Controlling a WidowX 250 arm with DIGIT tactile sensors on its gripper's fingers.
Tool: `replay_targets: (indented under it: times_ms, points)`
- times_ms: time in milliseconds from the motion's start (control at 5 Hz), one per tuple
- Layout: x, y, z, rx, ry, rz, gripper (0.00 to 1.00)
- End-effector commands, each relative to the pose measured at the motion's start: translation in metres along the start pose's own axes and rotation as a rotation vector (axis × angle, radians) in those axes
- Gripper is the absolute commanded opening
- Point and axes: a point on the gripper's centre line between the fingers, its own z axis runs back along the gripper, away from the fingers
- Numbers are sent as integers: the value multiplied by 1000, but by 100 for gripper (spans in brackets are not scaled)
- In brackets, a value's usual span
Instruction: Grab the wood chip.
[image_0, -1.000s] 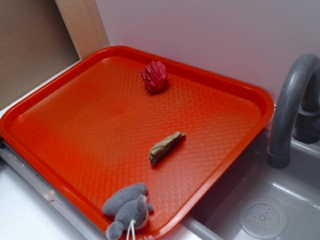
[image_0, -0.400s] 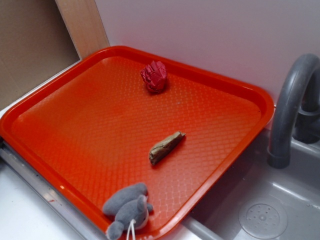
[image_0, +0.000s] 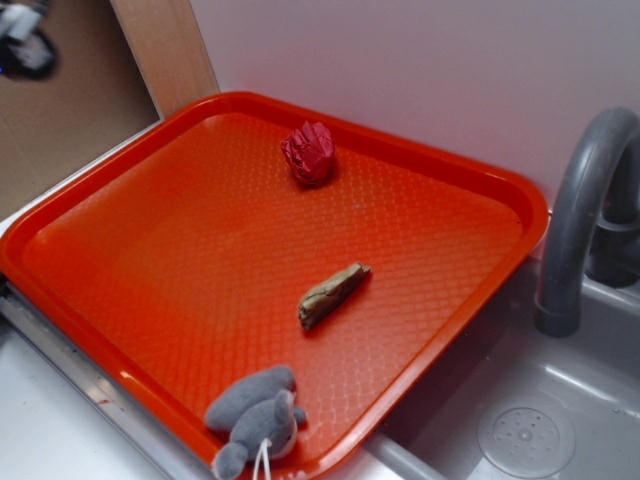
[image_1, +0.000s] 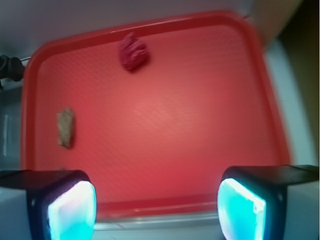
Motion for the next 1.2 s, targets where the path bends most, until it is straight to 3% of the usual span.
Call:
replay_targets:
  times_ms: [0, 400, 800, 1000]
  points:
    - [27, -92, -39, -8, -7, -119, 100]
    - [22, -135, -119, 68, 71, -200, 100]
    - [20, -137, -180, 164, 123, -249, 100]
    - [18, -125, -196, 177, 158, -243, 100]
